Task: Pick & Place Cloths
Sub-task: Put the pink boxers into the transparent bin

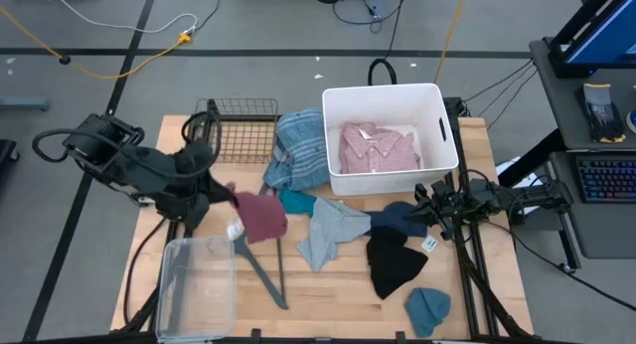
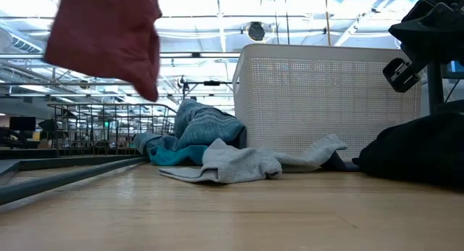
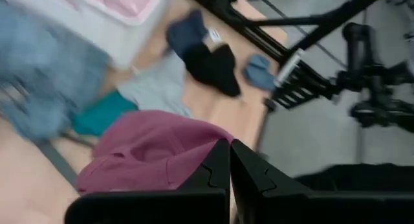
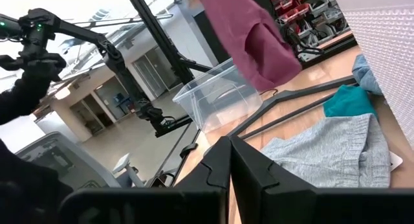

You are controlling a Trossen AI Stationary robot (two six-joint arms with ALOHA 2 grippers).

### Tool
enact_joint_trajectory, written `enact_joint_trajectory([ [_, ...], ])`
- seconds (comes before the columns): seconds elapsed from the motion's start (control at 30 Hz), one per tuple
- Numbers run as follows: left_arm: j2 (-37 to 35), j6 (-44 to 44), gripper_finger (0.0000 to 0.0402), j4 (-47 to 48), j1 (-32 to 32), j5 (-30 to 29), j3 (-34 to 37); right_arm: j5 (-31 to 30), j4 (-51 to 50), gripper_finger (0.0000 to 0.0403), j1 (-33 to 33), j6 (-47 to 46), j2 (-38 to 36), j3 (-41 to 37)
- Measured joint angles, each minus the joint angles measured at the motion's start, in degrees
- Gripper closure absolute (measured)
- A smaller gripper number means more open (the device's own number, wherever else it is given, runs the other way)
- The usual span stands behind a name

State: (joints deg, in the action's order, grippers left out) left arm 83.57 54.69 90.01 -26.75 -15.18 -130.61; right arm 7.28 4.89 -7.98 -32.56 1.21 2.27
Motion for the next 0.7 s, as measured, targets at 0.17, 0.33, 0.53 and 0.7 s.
enact_joint_trajectory([
  [0.17, -0.31, 8.29, 0.0402, 0.01, -2.36, 6.72, 0.0, -0.02, 0.0, 0.0399, 0.01, 0.0, 0.0, -0.01],
  [0.33, -0.35, 15.93, 0.0402, 0.01, -5.81, 14.88, 0.0, -0.2, -0.03, 0.0399, 0.01, 0.07, 0.0, -0.01],
  [0.53, -0.35, 28.49, 0.0401, 0.01, -10.98, 21.38, 0.0, -0.26, -1.05, 0.0399, 0.0, 0.19, 0.02, 0.01],
  [0.7, -0.42, 41.43, 0.0402, -0.01, -16.74, 26.86, 1.1, -0.43, -1.42, 0.0399, 0.01, 0.22, 0.03, 0.0],
])
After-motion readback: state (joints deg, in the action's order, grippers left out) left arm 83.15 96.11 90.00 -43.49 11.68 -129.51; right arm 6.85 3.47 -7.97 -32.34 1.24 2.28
